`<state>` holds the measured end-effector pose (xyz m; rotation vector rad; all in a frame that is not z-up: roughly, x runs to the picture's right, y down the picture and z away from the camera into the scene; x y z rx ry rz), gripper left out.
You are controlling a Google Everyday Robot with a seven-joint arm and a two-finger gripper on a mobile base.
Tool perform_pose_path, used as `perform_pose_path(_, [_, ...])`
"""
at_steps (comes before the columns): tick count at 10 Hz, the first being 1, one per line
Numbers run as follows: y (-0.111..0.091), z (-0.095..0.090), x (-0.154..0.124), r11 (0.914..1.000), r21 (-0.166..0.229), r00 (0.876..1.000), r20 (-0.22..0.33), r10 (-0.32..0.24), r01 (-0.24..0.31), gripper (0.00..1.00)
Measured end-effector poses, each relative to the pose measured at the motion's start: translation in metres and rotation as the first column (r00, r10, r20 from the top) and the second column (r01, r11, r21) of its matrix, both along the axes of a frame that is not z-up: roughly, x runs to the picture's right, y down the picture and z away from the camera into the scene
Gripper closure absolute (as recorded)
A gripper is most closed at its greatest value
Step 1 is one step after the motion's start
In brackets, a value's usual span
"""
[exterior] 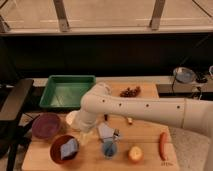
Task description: Place sponge in purple bowl
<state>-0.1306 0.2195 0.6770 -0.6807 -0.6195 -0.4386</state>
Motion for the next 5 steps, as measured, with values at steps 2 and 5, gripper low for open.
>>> perform_pose_path(2, [0.019, 0.006, -0.015, 0.9992, -0.022, 0.999, 0.011, -0.035, 0.035, 0.35])
perform_pose_path(5, [0.036, 0.011, -0.023, 0.9968, -0.047, 0.998, 0.029, -0.063, 0.064, 0.35])
